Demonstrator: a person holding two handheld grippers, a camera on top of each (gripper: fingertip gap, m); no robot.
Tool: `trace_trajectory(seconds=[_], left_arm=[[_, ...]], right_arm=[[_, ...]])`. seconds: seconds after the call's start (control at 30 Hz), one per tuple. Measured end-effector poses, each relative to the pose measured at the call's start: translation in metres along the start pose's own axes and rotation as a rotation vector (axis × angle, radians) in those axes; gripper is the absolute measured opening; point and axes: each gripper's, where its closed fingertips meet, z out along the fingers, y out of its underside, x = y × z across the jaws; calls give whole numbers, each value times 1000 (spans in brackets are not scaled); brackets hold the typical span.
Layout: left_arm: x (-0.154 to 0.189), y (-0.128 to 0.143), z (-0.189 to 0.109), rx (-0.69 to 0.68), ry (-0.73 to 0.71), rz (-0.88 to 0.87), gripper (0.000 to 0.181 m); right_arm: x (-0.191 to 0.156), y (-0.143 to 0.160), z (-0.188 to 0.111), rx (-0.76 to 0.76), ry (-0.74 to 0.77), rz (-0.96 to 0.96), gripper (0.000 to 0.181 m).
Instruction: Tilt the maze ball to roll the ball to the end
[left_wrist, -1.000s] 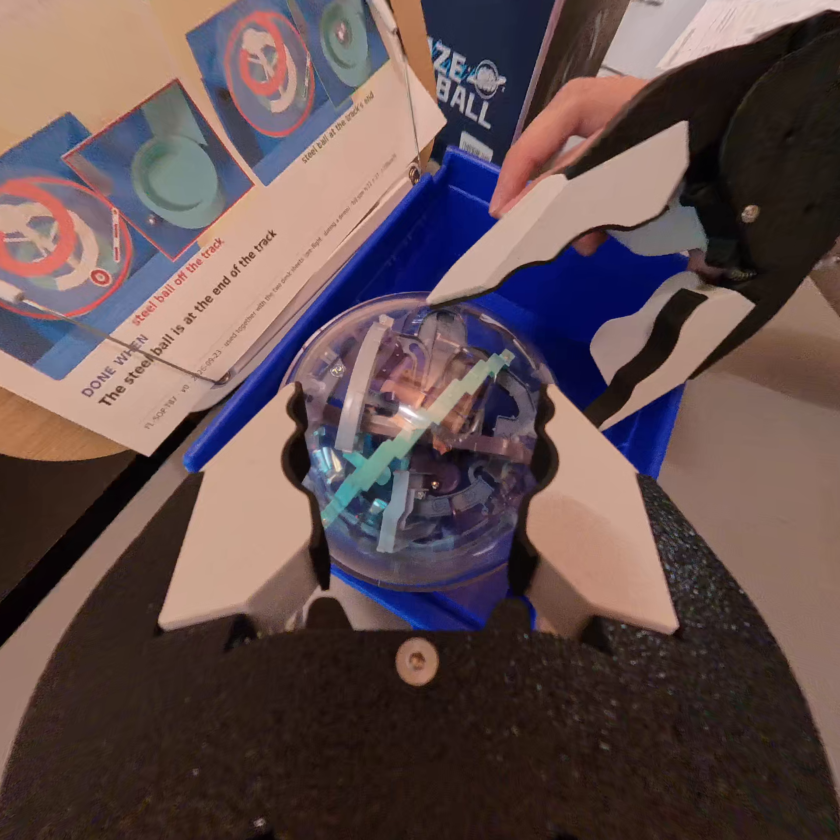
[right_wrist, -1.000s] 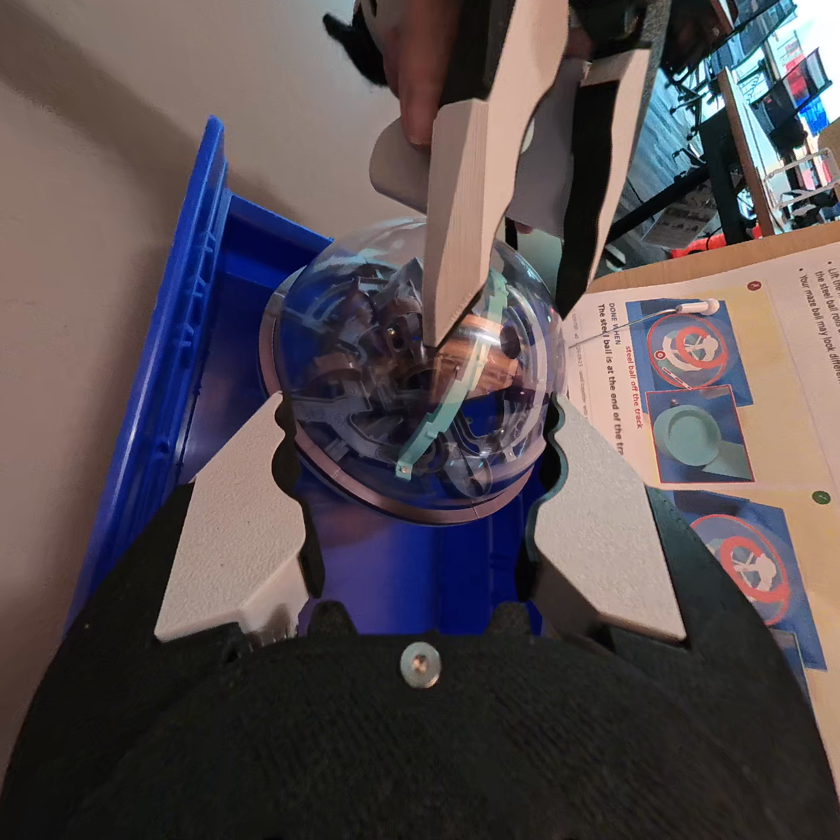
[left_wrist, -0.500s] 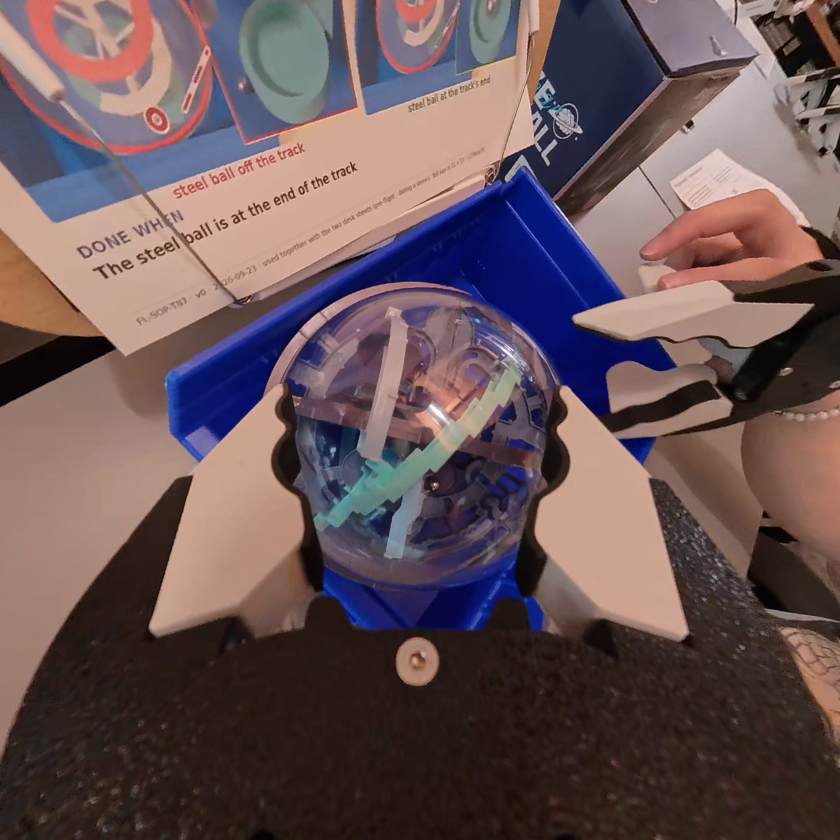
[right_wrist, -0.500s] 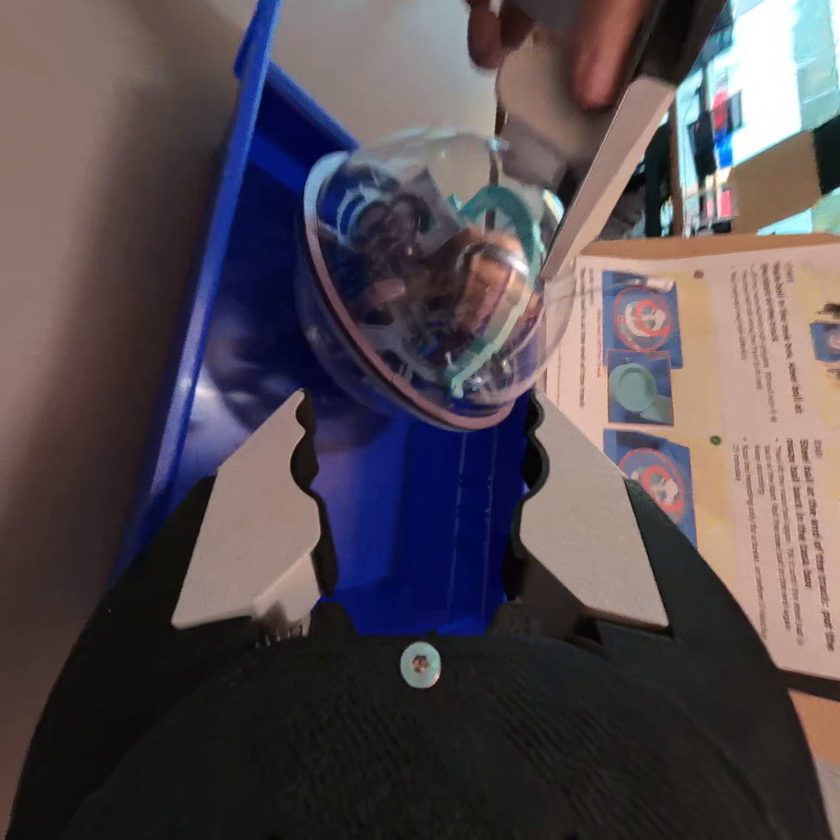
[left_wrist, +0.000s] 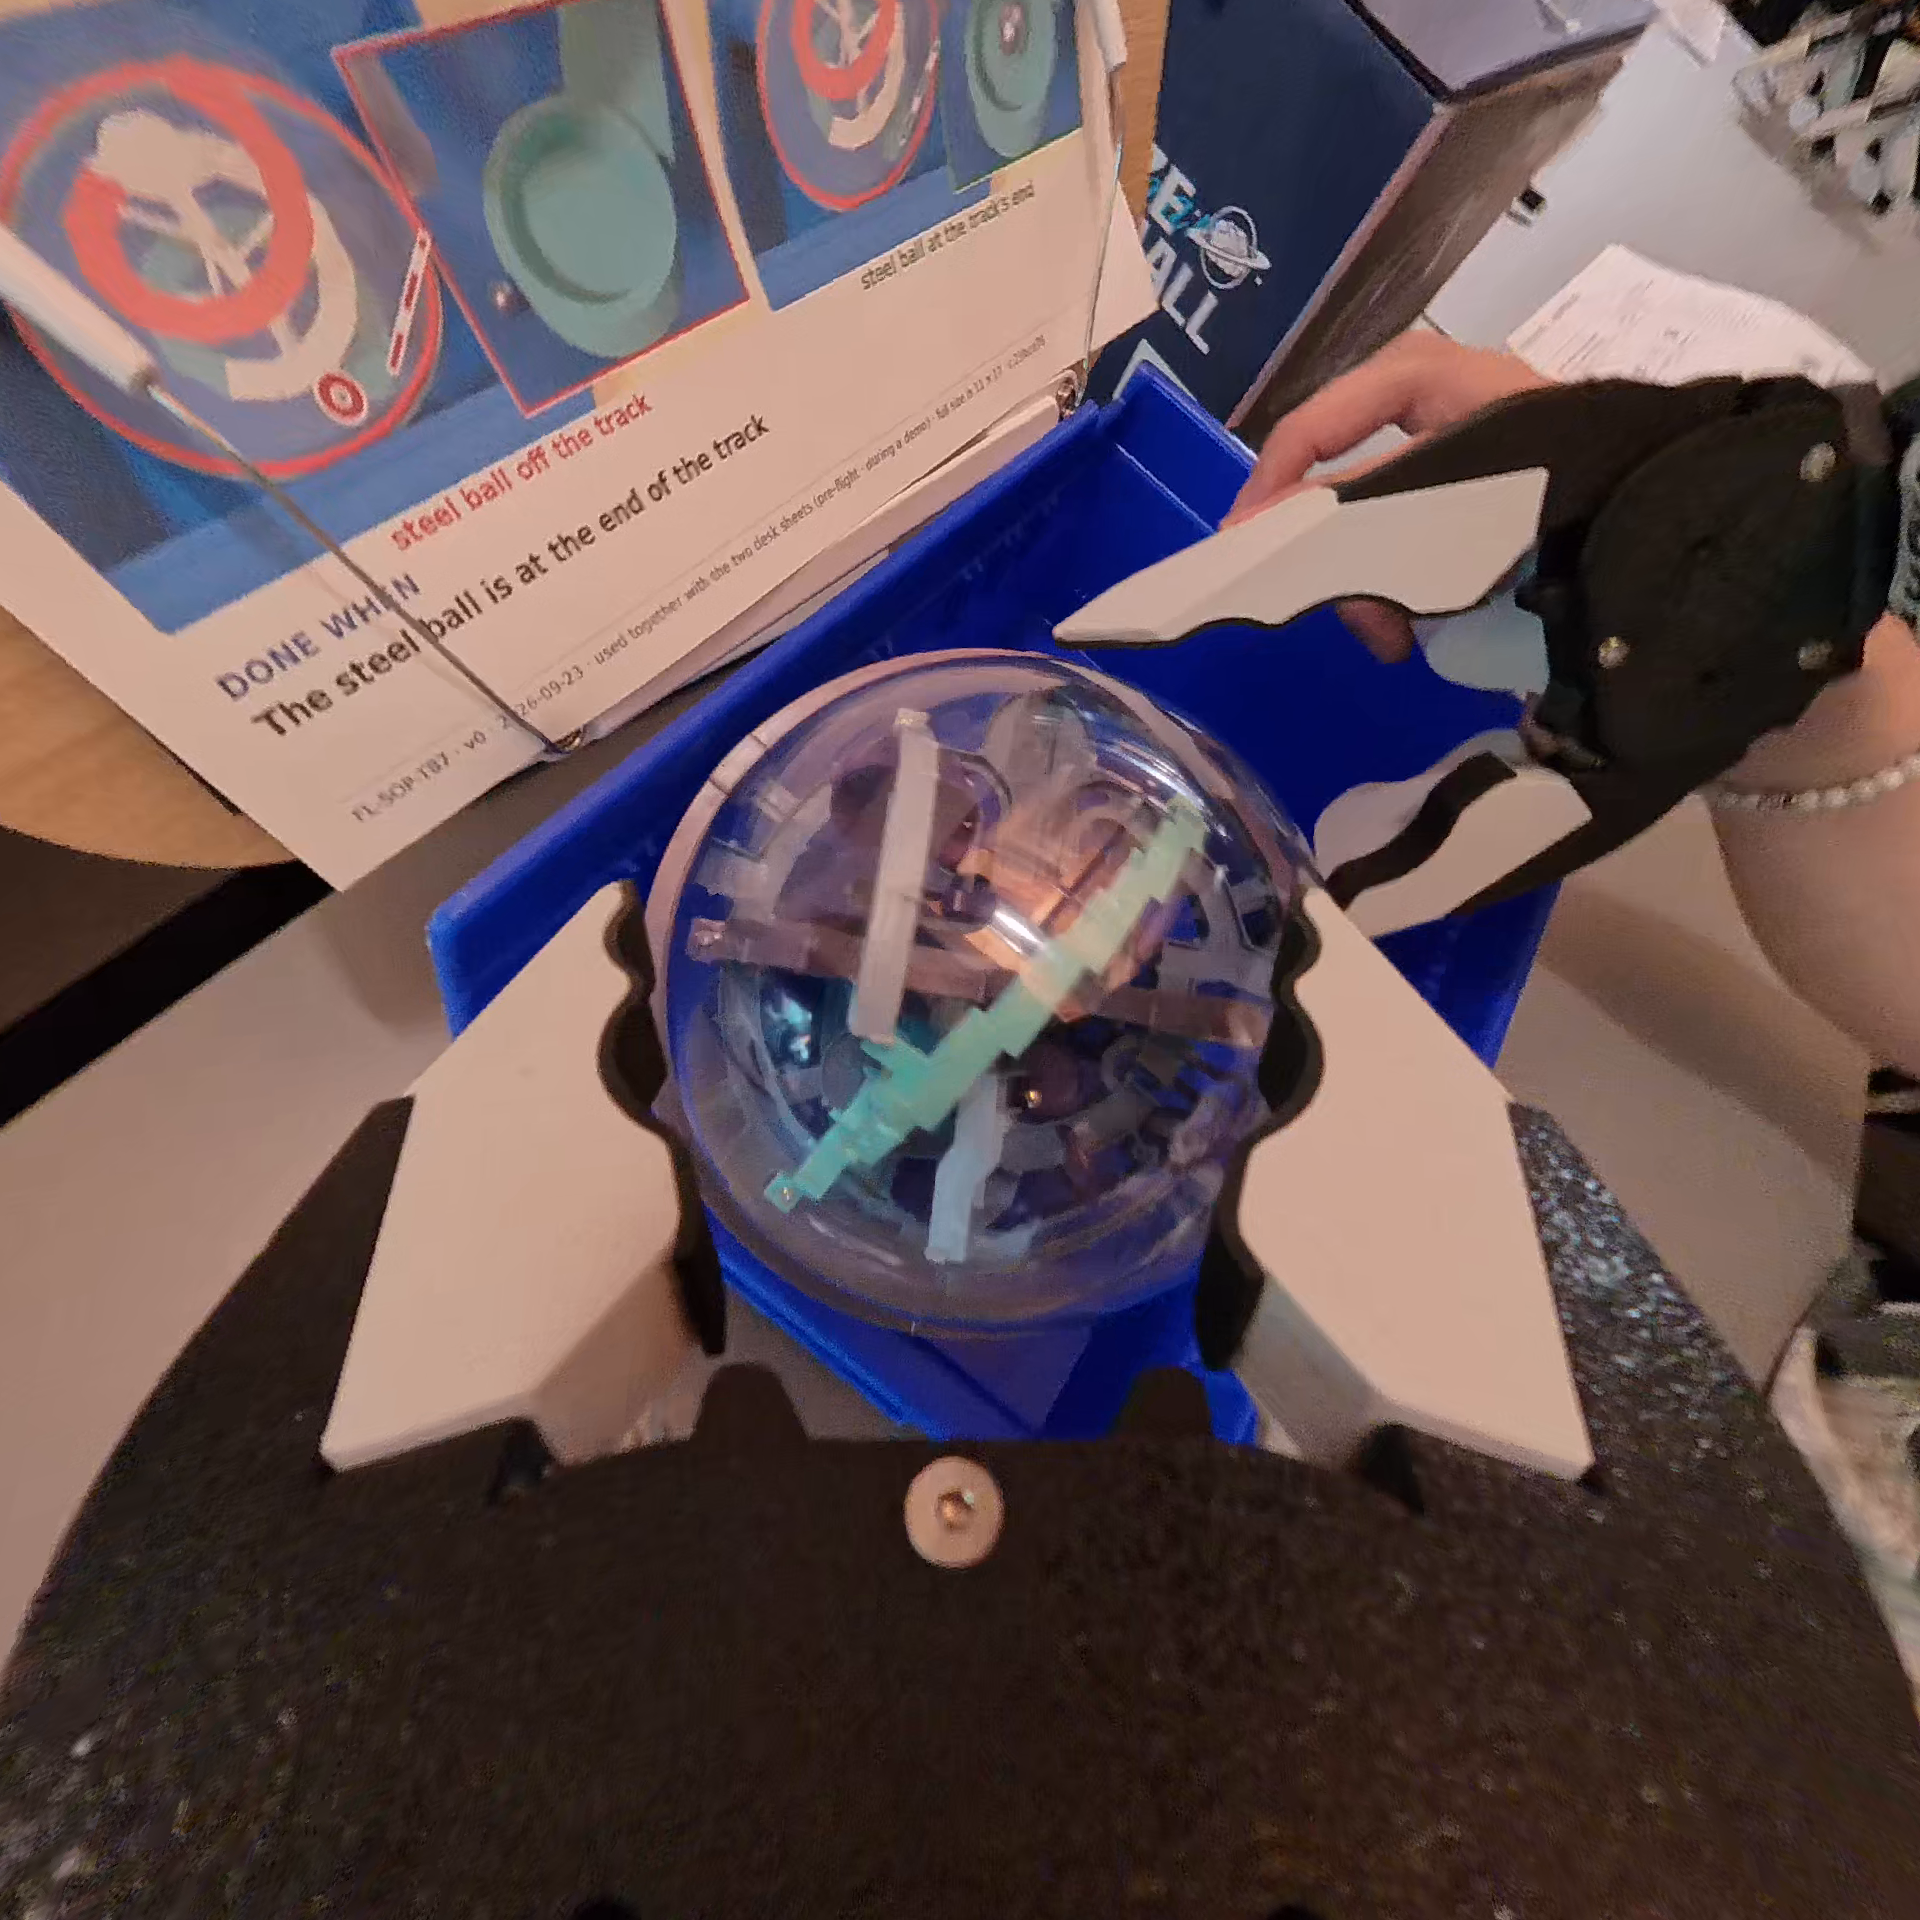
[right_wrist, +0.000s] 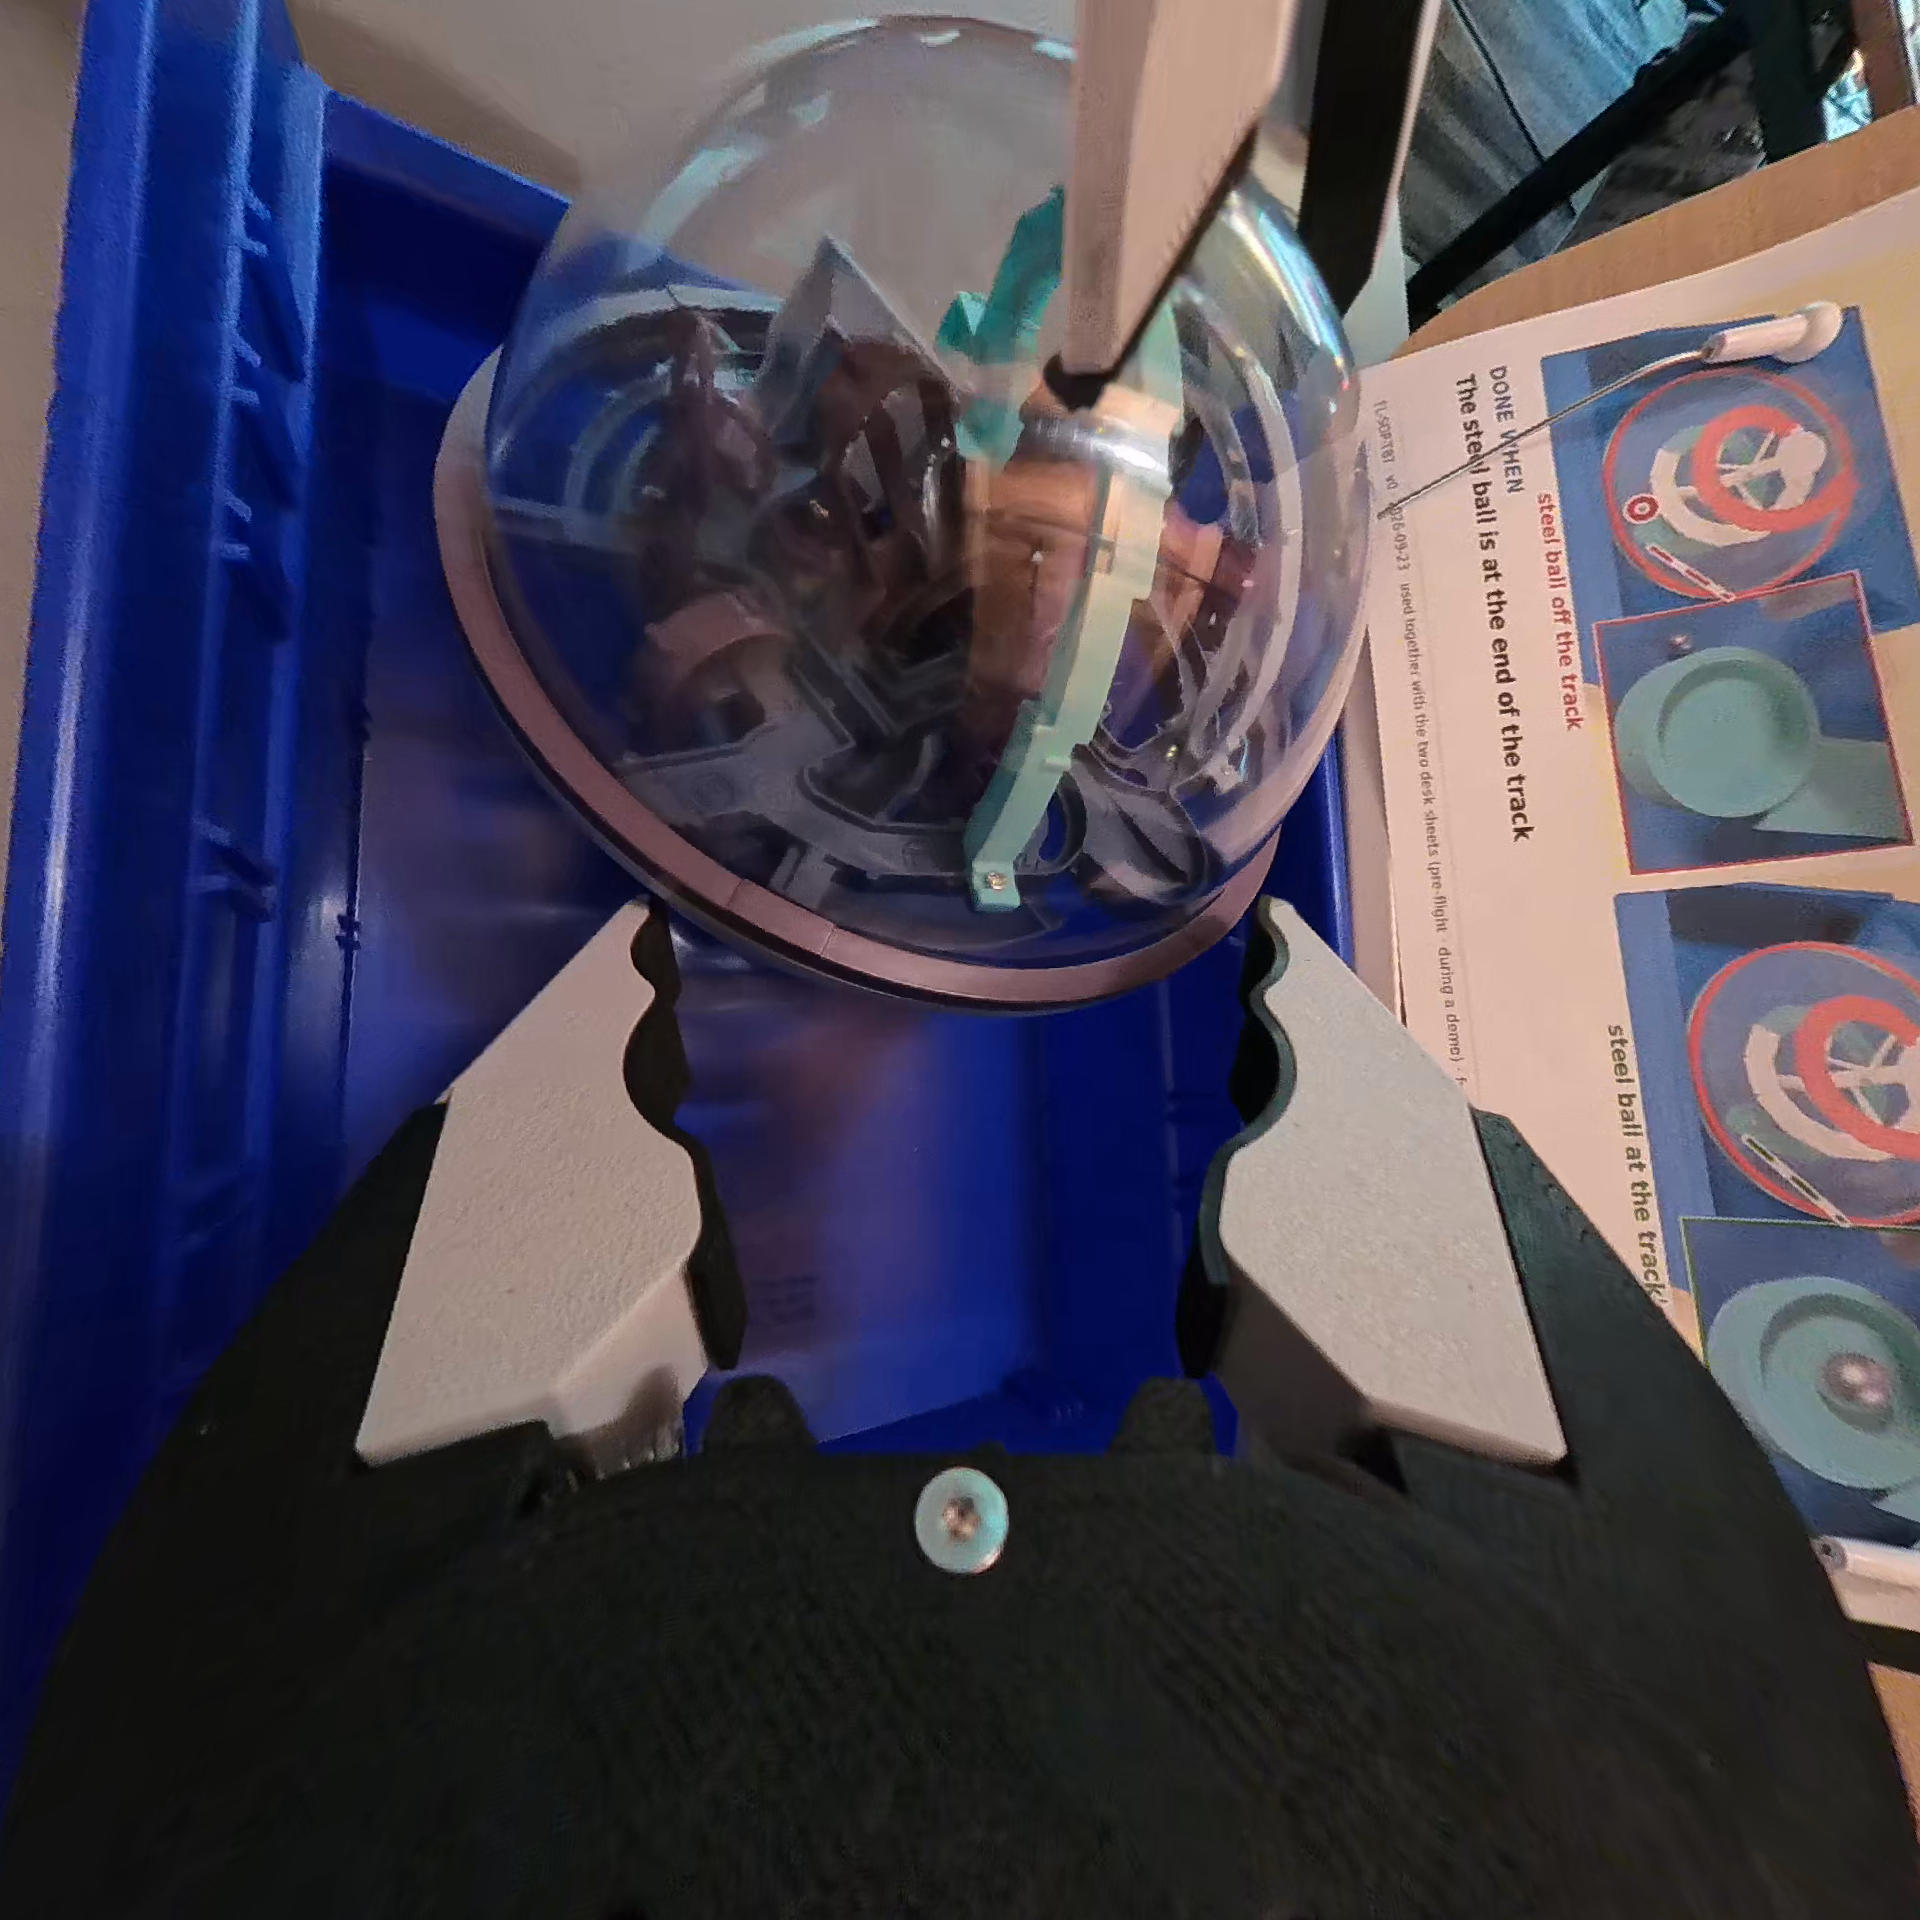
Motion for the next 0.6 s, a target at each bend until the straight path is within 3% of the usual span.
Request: trace_trajectory(seconds=[0.17, 0.27, 0.5, 0.6], left_arm=[[8, 6, -7, -70, 20, 81, 102], [3, 8, -5, -81, 38, -15, 106], [-3, 5, -3, 13, 96, -312, 95], [-5, 3, 1, 46, 105, -356, 96]], right_arm=[[2, -4, -2, 34, 0, -3, 104], [7, -8, -9, 85, 19, 13, 105], [7, -21, -23, 212, 36, -15, 107], [10, -24, -28, 235, 63, -21, 110]])
